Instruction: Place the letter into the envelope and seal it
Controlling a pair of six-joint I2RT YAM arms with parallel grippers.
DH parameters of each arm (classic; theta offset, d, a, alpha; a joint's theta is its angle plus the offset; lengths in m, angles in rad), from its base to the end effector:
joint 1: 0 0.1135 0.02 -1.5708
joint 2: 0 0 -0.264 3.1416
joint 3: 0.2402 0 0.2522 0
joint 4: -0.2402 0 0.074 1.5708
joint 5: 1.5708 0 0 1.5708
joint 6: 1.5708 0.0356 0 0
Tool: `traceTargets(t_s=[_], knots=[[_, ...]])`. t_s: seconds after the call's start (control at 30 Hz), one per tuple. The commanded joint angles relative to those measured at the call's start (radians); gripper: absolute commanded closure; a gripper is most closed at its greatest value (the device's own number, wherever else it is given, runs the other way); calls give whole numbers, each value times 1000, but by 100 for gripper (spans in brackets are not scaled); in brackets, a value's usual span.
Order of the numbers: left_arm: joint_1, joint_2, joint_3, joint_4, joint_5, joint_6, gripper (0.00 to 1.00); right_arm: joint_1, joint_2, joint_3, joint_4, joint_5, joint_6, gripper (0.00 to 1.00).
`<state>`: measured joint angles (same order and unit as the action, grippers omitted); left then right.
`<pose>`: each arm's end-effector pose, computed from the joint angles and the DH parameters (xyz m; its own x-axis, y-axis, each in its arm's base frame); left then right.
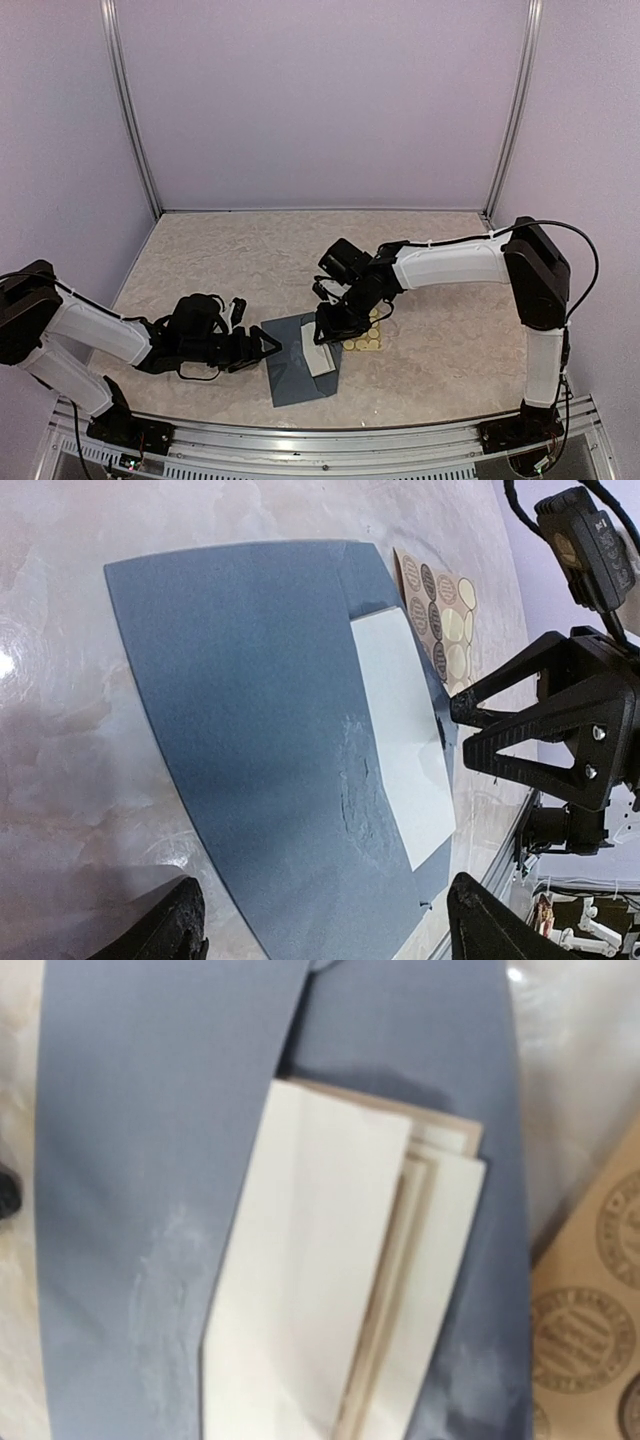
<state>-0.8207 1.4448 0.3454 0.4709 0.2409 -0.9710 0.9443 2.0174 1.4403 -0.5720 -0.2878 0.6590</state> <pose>0.1570 -0.1809 0.1206 -0.9213 -0.1871 -0.3408 0.1445 0.6491 -0.7469 0.2359 0.3432 0.1696 -0.9403 -0.2977 -0.1650 -0.3404 0.8227 0.4554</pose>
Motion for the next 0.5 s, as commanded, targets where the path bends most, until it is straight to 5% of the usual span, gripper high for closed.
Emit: traceTargets(t_s=[0.0, 0.47], knots=[[-13, 9, 13, -27, -17, 11, 22, 18, -13, -26, -7, 17, 1, 61], [-23, 85, 15, 18, 1, 5, 31, 28, 51, -22, 6, 13, 10, 64]])
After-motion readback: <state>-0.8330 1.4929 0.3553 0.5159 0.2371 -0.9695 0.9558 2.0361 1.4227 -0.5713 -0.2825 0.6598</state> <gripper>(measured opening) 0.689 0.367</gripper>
